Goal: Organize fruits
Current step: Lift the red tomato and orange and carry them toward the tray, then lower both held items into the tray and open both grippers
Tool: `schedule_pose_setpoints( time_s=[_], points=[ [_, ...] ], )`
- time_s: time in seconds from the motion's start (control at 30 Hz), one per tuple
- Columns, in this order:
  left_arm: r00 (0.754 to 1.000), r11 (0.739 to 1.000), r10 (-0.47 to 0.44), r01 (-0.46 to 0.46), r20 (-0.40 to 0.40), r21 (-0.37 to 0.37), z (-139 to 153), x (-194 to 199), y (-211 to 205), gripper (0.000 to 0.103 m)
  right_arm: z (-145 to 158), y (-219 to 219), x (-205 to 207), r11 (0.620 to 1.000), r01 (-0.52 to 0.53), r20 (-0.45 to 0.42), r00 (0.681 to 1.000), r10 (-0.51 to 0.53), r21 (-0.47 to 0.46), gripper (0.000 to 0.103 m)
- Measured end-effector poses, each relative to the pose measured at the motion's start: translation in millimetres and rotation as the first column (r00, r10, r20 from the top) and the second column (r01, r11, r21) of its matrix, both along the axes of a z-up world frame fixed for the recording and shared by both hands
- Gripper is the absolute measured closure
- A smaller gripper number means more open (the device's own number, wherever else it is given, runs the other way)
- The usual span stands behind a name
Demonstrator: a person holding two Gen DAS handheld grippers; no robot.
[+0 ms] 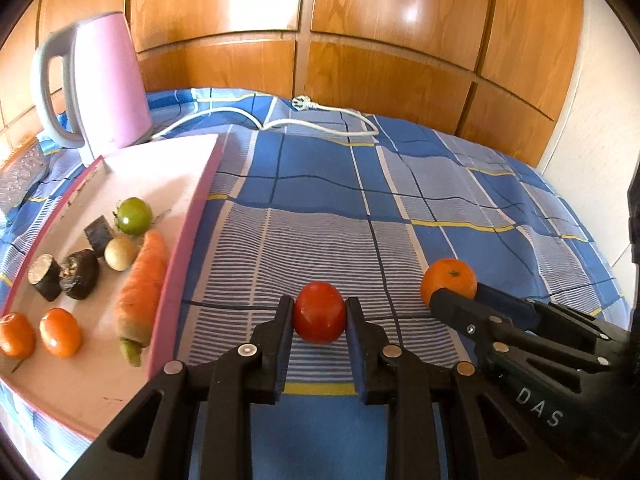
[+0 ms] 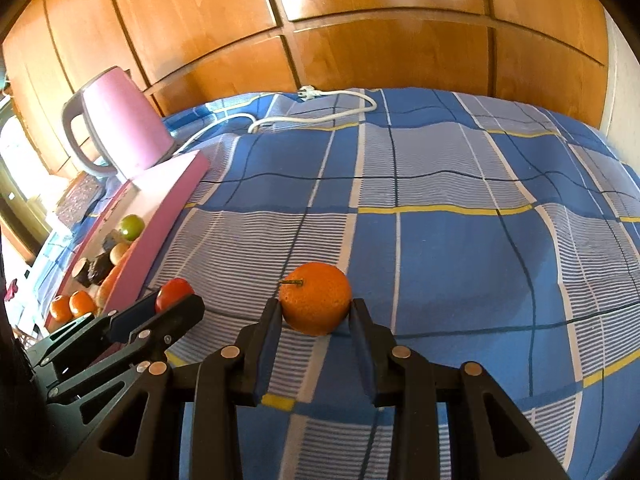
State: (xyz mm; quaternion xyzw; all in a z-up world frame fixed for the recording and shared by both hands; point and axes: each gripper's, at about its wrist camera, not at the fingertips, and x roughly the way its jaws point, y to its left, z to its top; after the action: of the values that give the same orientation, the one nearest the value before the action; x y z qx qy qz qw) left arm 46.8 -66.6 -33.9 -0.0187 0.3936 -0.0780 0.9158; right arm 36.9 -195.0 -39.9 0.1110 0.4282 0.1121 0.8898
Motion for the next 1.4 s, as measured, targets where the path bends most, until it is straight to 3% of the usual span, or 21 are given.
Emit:
schedule_pose_setpoints(
  time_s=[0.9,1.4],
  points=[
    [0.991,0.991,0.120,-0.117,0.052,-0.069,22,-25,66,0.078,23,31,-13,0.997,-0.072,0.035,0.997,0.071,0.023,0.068],
    [0.933,0.929,0.357,-0.349,0.046,-0.120,32,-25,169,0.078,50,84,7,0.972,-0.232,0.082,0.970,0.229,0.035,0.068]
  ],
)
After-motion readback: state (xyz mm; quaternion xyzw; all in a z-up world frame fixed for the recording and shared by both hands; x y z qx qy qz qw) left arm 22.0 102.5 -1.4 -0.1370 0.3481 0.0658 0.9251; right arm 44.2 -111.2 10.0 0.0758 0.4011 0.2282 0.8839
